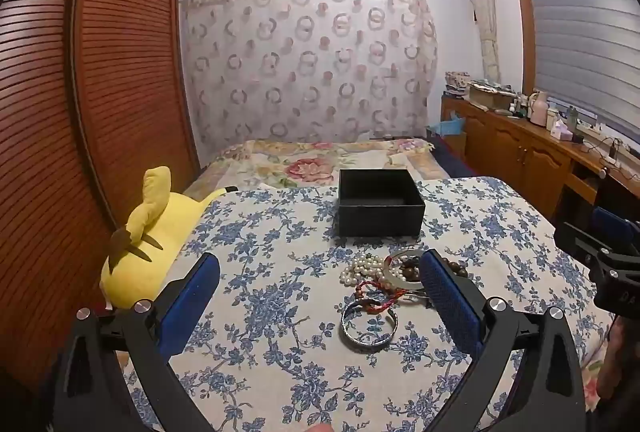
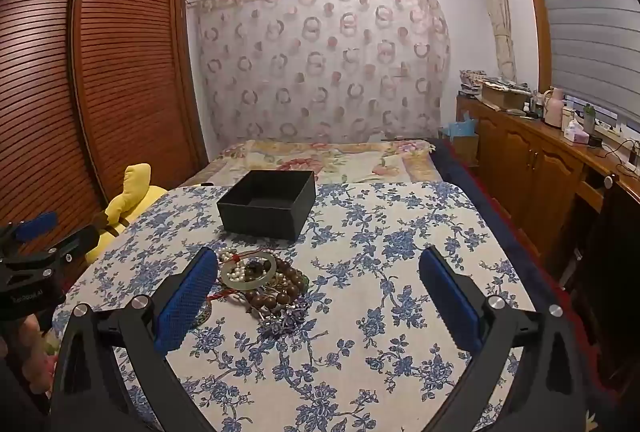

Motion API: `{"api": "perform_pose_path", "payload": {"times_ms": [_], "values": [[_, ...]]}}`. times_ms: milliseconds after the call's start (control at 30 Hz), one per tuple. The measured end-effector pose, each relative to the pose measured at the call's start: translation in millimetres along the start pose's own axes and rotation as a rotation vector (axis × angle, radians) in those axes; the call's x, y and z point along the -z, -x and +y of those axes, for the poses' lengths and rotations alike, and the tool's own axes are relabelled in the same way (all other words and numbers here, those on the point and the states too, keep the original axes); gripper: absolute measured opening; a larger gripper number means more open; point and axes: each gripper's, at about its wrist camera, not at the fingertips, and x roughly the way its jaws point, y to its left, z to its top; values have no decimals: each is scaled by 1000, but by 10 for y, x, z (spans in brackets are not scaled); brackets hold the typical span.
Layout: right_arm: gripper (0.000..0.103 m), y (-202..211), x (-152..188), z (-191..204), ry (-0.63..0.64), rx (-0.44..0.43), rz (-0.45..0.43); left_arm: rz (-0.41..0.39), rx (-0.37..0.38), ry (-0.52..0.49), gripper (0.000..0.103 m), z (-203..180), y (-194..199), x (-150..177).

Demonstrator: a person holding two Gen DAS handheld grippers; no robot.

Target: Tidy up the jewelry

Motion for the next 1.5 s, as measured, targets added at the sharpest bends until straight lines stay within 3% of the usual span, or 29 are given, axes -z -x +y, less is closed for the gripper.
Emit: {"api": "perform_pose_path", "payload": {"times_ms": [1500], "values": [[101, 17, -1, 54, 6, 2, -5, 1, 22, 11, 97, -80, 55, -55]]}}
